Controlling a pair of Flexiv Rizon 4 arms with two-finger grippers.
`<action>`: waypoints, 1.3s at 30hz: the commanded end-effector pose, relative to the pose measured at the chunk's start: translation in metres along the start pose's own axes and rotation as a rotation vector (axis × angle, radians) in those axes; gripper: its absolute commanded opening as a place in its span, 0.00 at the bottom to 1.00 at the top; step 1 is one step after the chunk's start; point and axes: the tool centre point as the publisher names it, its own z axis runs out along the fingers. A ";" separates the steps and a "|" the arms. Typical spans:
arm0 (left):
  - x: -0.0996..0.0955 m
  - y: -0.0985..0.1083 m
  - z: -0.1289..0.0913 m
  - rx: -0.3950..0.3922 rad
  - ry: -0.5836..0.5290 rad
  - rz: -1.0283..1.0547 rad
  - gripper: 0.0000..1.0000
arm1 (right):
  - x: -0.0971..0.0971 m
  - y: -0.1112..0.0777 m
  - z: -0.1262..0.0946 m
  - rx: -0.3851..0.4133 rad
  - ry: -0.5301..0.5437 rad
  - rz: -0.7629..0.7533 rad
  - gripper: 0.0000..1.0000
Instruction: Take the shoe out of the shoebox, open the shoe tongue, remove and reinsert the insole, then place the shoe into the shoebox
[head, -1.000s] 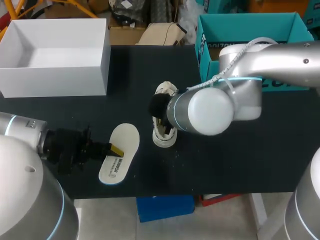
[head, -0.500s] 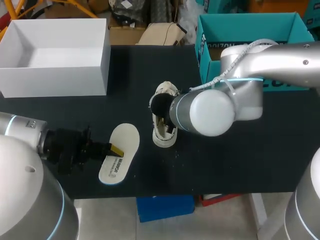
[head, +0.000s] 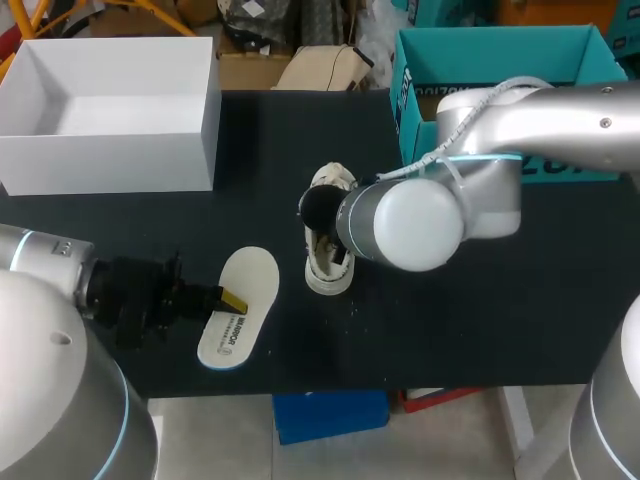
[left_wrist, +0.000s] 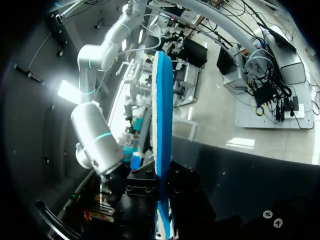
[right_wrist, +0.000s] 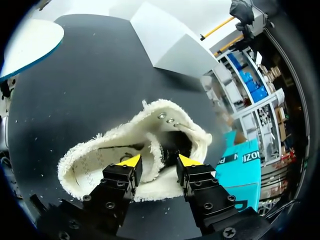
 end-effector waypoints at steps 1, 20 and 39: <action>0.001 -0.001 0.001 -0.004 0.001 0.002 0.00 | 0.002 0.005 0.005 0.009 -0.002 -0.005 0.37; 0.001 -0.001 0.001 -0.004 0.001 0.002 0.00 | 0.004 0.000 0.005 0.062 -0.008 -0.032 0.00; 0.001 -0.001 0.001 -0.004 0.001 0.002 0.00 | -0.020 0.020 -0.009 0.054 -0.031 -0.096 0.00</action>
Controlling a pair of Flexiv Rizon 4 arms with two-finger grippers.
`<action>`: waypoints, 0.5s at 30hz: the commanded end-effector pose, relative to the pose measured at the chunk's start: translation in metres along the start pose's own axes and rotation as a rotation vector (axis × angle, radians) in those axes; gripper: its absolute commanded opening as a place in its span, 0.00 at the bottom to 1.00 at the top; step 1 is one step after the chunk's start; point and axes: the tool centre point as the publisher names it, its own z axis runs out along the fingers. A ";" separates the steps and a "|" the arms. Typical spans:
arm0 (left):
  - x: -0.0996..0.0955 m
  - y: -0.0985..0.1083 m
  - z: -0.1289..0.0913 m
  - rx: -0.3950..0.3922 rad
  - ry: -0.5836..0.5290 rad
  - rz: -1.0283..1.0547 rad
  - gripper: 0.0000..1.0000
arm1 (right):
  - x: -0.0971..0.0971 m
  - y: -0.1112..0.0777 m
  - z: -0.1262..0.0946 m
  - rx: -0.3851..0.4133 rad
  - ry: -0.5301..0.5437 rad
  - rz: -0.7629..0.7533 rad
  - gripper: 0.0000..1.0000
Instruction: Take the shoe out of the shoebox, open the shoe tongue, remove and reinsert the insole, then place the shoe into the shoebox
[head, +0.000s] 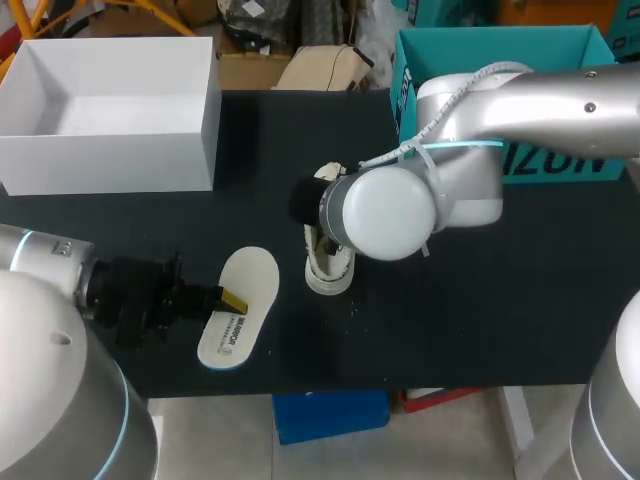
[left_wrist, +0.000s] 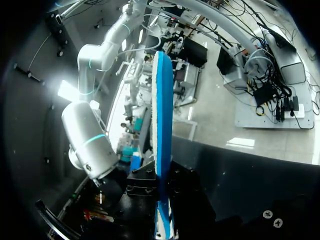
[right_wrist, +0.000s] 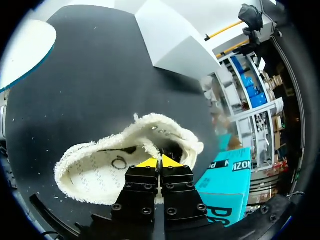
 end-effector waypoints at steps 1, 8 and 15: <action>0.001 -0.001 0.001 -0.004 0.001 0.002 0.00 | -0.009 0.004 -0.005 0.003 -0.002 -0.015 0.00; 0.001 -0.001 0.001 -0.004 0.001 0.002 0.00 | -0.026 0.013 -0.001 0.005 -0.001 -0.044 0.00; 0.001 -0.001 0.001 -0.004 0.001 0.002 0.00 | -0.046 0.024 0.007 0.006 -0.007 -0.074 0.00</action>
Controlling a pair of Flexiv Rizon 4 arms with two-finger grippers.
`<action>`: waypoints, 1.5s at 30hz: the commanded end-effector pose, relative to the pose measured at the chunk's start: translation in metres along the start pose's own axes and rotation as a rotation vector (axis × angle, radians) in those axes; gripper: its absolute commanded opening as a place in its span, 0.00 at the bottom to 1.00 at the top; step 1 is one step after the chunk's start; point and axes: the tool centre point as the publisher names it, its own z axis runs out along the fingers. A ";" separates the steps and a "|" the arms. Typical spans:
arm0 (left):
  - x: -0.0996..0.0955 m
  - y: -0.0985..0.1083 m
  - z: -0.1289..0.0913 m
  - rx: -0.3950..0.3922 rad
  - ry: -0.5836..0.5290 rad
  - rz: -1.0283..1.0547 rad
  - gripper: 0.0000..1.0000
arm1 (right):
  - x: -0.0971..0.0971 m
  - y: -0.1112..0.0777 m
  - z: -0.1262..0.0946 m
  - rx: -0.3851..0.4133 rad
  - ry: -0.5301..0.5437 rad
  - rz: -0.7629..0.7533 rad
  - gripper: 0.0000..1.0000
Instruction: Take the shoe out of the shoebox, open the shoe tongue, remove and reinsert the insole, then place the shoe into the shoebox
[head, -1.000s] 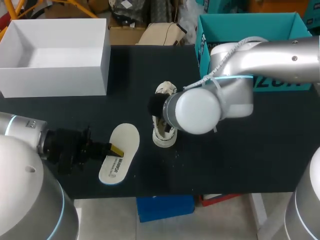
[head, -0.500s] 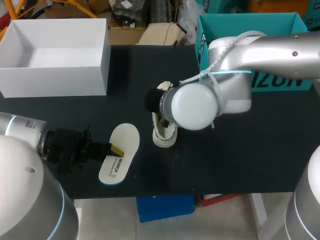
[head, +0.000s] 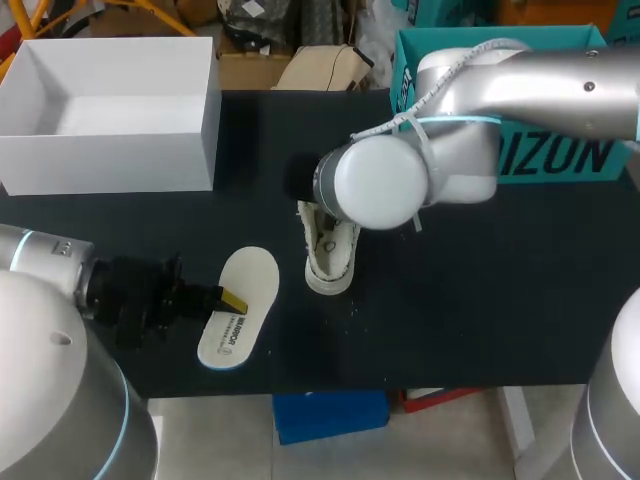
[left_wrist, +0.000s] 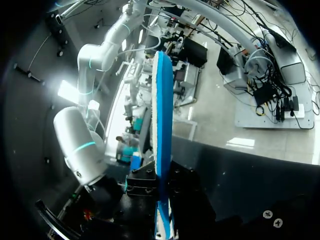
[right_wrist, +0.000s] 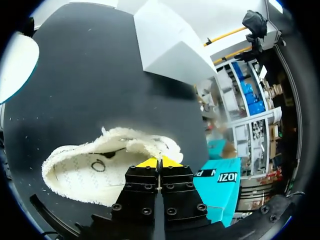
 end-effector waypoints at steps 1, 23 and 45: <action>0.001 -0.001 0.001 -0.004 0.001 0.002 0.00 | -0.010 0.006 0.008 0.007 0.015 -0.006 0.00; 0.001 -0.001 0.001 -0.004 0.001 0.002 0.00 | -0.027 0.018 0.045 0.031 0.098 -0.071 0.00; 0.001 -0.001 0.001 -0.004 0.001 0.002 0.00 | -0.003 0.012 0.067 0.024 0.212 -0.062 0.00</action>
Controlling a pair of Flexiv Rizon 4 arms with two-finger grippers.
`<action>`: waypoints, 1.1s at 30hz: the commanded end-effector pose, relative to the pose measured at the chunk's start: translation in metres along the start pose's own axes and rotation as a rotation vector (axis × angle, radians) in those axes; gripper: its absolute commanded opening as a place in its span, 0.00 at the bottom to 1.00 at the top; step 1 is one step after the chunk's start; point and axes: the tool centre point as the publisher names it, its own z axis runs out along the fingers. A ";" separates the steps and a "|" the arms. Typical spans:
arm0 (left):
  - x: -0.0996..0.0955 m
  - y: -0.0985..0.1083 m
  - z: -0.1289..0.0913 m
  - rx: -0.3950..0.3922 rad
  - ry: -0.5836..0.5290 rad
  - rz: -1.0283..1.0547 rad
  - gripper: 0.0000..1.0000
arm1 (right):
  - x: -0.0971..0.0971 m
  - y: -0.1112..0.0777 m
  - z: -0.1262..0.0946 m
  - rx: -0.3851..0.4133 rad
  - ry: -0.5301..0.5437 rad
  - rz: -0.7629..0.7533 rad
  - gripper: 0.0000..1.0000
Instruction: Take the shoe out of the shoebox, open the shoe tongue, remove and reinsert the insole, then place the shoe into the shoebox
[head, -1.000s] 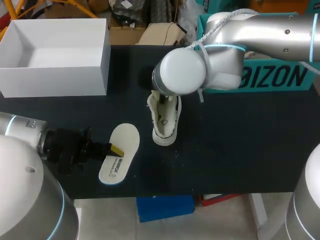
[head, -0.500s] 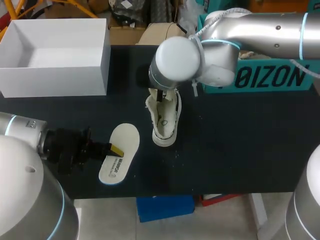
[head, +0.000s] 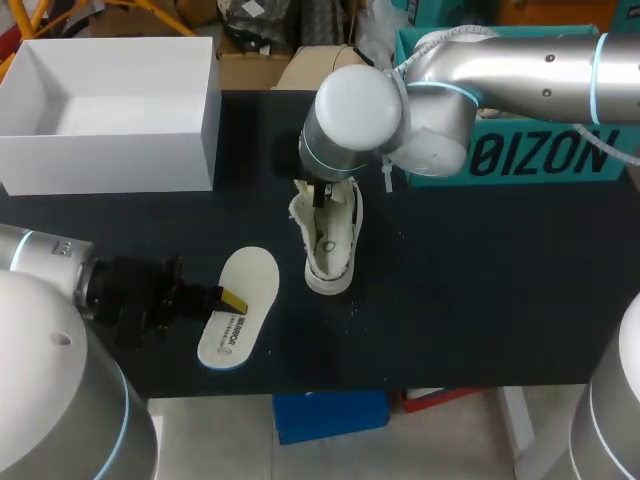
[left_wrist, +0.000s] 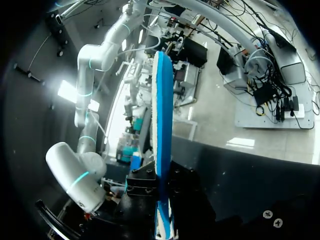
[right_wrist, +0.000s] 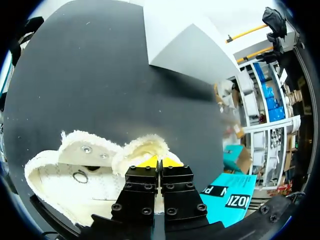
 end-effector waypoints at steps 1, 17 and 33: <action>0.001 -0.001 0.001 -0.004 0.001 0.002 0.00 | 0.003 -0.002 0.008 -0.004 0.017 0.002 0.00; 0.001 -0.001 0.001 -0.004 0.001 0.002 0.00 | -0.009 -0.009 -0.022 -0.073 -0.023 0.092 1.00; 0.001 -0.001 0.001 -0.004 0.001 0.002 0.00 | 0.011 -0.021 -0.099 -0.267 0.071 0.306 1.00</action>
